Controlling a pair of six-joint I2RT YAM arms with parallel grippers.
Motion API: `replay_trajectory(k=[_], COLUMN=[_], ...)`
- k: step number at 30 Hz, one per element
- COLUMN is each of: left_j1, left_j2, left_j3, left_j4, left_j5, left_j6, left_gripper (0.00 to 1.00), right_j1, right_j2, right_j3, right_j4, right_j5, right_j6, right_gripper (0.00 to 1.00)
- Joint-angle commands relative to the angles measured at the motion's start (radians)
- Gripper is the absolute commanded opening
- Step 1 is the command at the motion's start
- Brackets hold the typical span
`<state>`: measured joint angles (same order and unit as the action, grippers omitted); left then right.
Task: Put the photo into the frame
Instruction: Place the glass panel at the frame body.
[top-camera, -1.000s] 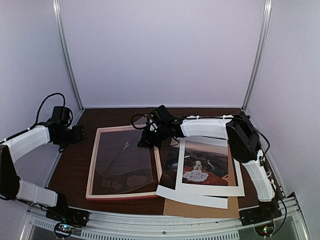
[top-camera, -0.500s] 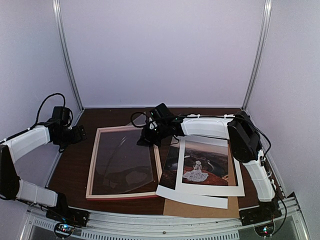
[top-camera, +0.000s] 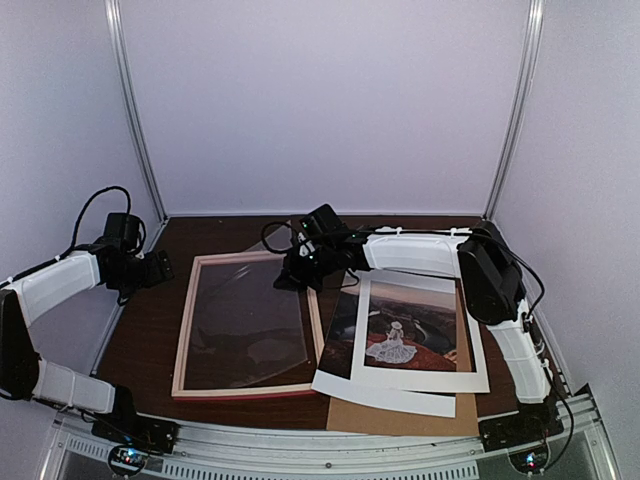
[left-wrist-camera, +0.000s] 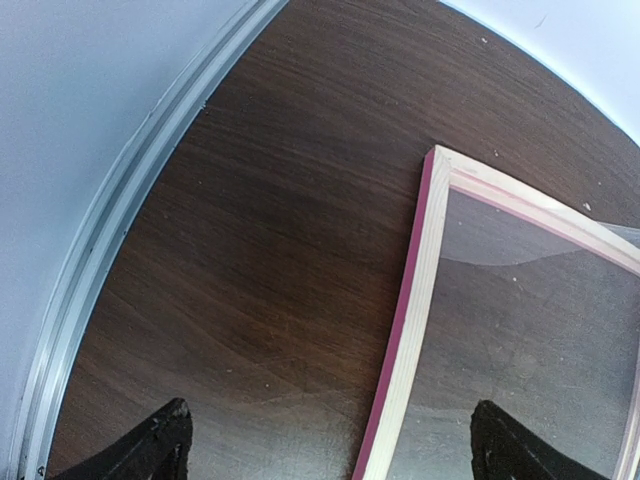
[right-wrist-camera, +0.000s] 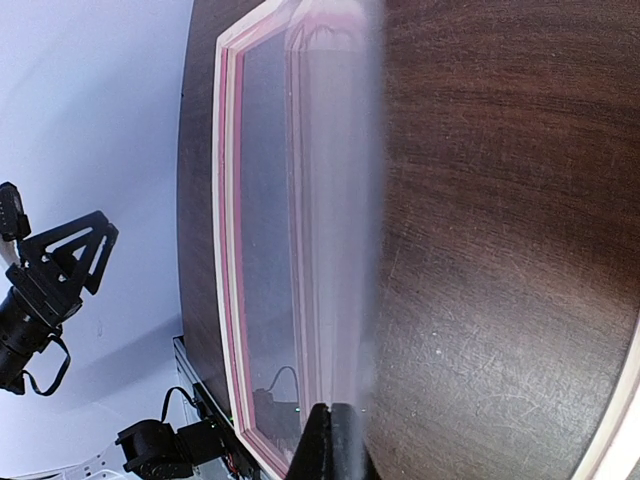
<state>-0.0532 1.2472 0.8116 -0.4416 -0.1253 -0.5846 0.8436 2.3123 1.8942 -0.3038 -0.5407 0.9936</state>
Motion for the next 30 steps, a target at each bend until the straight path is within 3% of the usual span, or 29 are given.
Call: replay_trajectory(k=[1, 15, 30], left_j1=[-0.004, -0.012, -0.028], left_j2=[0.005, 0.018, 0.025], left_j3=[-0.01, -0.018, -0.018], left_j4=[0.041, 0.053, 0.06], left_j5=[0.01, 0.024, 0.027], left_j6=[0.014, 0.012, 0.014], left_gripper=[0.98, 0.98, 0.98], right_j1=[-0.006, 0.002, 0.005], right_j2=[-0.041, -0.003, 0.026], right_j3=[0.027, 0.023, 0.053], right_j4=[-0.001, 0.025, -0.02], right_j5=[0.025, 0.023, 0.033], right_j6=[-0.009, 0.01, -0.002], right_gripper=[0.0, 0.0, 0.25])
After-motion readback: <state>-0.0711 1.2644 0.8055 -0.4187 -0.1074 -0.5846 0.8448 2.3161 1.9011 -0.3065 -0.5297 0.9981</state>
